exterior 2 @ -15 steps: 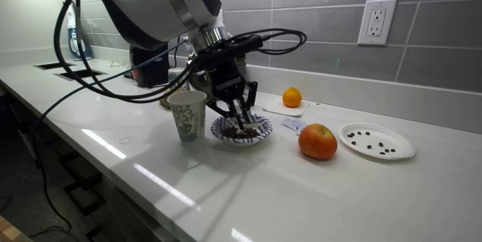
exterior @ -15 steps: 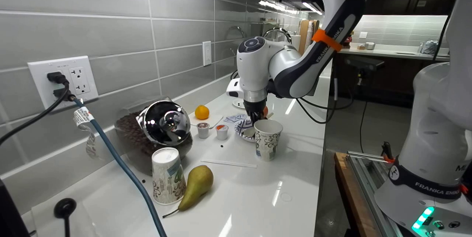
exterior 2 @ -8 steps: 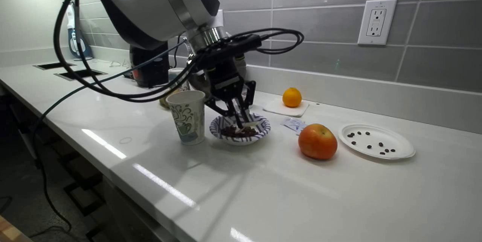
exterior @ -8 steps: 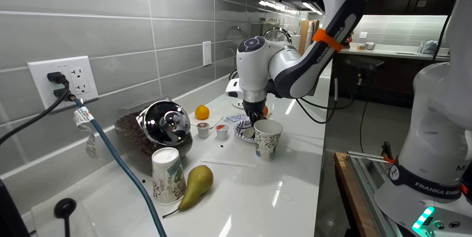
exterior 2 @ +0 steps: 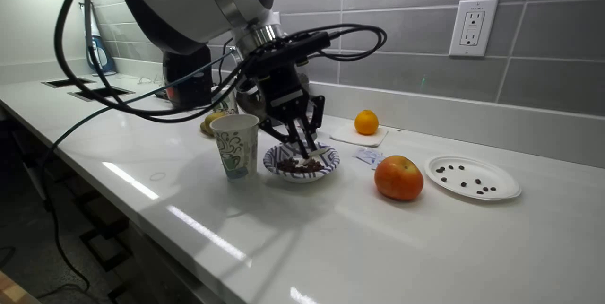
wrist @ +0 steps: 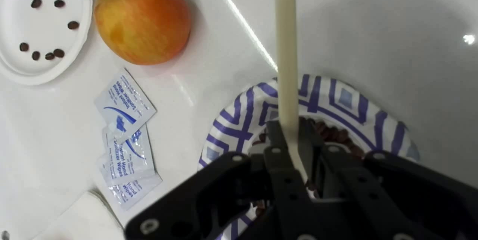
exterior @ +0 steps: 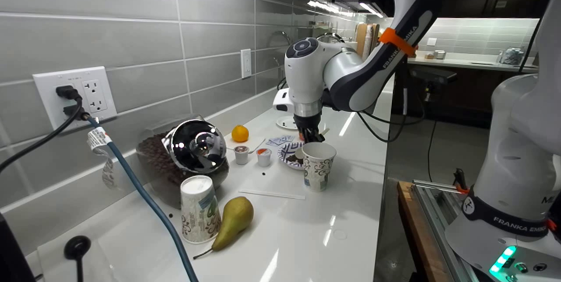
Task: Pick up the spoon, scoop some content out the bowl, put the content into the cup and place the spoon down to the right of the bowl
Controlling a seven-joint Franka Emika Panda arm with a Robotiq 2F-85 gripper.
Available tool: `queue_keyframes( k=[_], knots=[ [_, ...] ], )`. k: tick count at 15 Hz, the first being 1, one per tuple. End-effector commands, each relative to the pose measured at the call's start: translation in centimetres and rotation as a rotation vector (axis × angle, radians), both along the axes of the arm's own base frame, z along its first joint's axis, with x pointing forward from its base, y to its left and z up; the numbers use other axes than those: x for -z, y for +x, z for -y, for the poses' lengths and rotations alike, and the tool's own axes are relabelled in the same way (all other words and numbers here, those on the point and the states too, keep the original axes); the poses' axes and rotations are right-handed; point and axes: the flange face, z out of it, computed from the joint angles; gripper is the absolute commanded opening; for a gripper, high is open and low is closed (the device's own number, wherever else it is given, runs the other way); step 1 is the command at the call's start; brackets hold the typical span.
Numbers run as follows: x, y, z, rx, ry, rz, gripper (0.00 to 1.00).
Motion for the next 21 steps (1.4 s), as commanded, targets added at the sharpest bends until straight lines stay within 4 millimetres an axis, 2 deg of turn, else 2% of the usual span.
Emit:
queue_keyframes(
  k=[1,8,21],
  knots=[
    [-0.5,-1.3,0.0,0.008,-0.056,-0.025,0.04],
    [0.0,-1.0,0.1,0.036,-0.131,-0.033,0.04],
    [1.3,0.4,-1.0,0.031,-0.129,-0.036,0.04]
  ],
)
